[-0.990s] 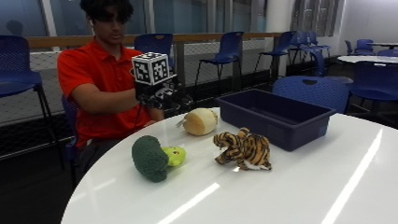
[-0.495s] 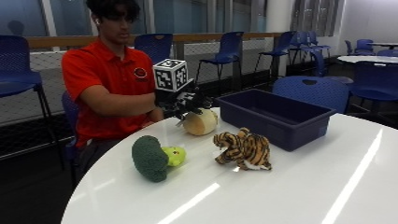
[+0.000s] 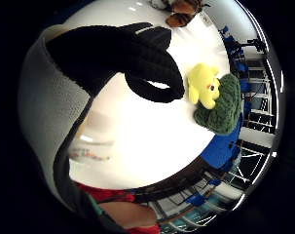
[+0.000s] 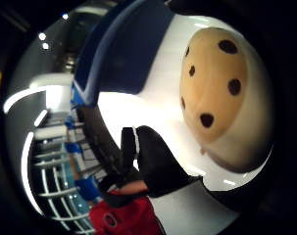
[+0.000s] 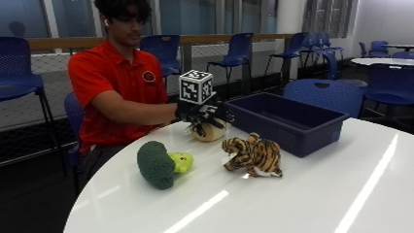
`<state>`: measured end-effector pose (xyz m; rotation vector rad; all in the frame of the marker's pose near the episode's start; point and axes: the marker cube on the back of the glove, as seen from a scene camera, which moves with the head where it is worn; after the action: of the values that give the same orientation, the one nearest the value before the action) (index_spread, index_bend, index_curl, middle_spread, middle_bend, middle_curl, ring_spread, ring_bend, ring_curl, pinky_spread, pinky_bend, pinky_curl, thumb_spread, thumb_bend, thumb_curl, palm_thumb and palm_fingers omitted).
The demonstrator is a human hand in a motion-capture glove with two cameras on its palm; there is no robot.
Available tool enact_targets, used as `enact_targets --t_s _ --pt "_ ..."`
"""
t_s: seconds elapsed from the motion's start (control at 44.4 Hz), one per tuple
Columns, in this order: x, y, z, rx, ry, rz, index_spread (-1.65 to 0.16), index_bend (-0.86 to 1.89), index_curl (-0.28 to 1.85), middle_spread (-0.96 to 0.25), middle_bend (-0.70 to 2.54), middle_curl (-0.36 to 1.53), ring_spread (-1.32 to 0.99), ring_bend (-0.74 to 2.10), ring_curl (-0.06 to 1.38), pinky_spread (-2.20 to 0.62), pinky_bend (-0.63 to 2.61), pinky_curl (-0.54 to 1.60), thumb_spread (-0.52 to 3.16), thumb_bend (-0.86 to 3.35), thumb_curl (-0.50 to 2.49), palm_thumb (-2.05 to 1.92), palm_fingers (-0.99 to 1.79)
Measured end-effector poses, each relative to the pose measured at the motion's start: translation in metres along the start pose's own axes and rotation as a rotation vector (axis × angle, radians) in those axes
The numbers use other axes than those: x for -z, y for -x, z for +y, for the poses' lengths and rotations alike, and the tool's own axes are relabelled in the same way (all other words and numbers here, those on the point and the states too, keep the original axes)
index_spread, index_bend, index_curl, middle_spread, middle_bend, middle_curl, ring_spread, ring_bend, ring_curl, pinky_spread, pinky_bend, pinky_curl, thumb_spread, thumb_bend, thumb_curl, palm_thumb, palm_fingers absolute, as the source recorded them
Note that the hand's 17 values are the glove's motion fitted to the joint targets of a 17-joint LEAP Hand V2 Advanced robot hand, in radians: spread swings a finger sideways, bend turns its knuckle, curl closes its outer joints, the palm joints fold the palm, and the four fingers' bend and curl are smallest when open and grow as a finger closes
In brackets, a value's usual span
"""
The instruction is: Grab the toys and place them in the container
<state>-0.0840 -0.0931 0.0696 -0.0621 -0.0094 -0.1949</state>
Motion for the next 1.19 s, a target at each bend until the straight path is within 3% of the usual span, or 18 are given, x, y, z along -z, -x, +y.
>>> enact_targets --t_s 0.293,0.518,0.743,0.878,0.968,1.193 --pt "-0.022 -0.003 -0.012 -0.057 0.119 0.010 -0.38 0.15 0.28 -0.08 0.16 0.23 0.00 0.22 0.24 0.11 1.19 0.44 1.12 -0.03 0.23 -0.02 -0.05" --pt "-0.025 0.005 -0.011 -0.061 0.206 0.134 -0.38 0.09 0.23 -0.07 0.19 0.25 -0.05 0.52 0.32 0.06 1.21 0.42 1.17 0.01 0.29 0.11 0.07" --pt "-0.023 0.010 -0.010 -0.076 0.154 0.155 -0.40 0.15 0.22 -0.16 0.29 0.30 -0.21 0.78 0.39 -0.12 1.11 0.38 1.26 0.04 0.33 0.22 0.28" --pt "-0.022 0.012 -0.012 -0.044 0.047 0.175 -0.40 0.13 0.20 -0.23 0.36 0.33 -0.33 0.87 0.40 -0.29 1.17 0.37 1.34 0.10 0.37 0.32 0.57" --pt "-0.017 0.005 -0.013 -0.008 -0.014 0.137 -0.40 0.12 0.20 -0.26 0.39 0.36 -0.38 0.90 0.42 -0.35 1.17 0.37 1.37 0.12 0.40 0.38 0.62" --pt "0.011 -0.036 -0.006 -0.040 -0.029 0.065 -0.41 0.16 0.21 -0.38 0.55 0.44 -0.49 0.95 0.45 -0.42 1.10 0.36 1.07 0.18 0.57 0.64 0.90"
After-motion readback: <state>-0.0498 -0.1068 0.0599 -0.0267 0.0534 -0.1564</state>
